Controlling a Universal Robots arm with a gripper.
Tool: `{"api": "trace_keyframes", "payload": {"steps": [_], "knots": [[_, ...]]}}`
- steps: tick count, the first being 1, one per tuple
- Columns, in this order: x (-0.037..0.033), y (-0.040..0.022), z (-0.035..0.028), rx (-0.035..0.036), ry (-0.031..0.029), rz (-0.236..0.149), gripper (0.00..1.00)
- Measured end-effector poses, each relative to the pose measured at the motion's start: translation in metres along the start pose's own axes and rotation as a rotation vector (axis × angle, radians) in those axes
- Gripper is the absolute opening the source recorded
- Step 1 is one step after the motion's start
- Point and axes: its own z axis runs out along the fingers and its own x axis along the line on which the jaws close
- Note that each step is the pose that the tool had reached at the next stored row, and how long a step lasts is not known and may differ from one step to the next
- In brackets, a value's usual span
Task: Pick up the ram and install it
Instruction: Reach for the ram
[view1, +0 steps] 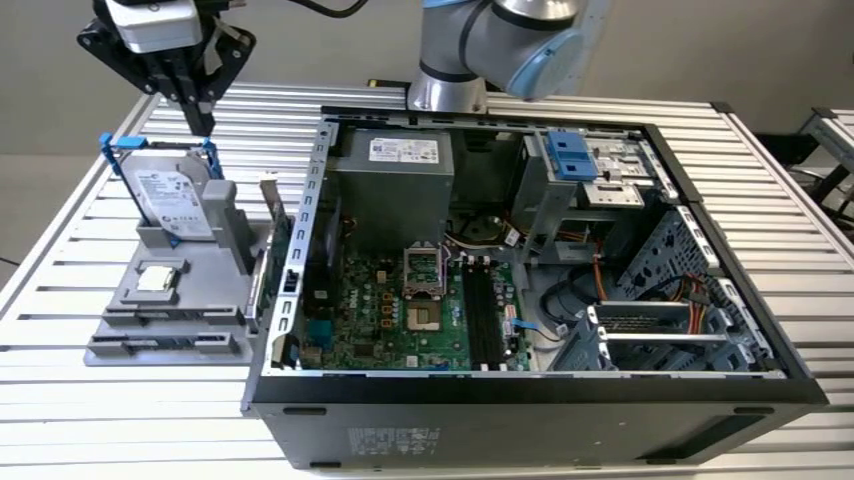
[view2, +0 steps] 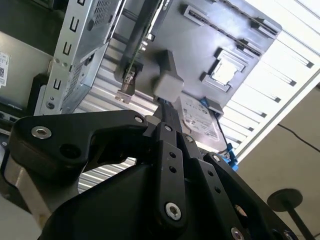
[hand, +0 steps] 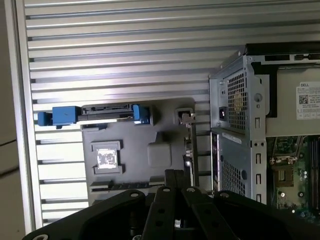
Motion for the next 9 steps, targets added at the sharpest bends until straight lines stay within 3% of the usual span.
{"api": "trace_keyframes", "payload": {"steps": [9], "knots": [[0.0146,-0.0011,-0.0001,0.0,0.0,0.0,0.0]]}}
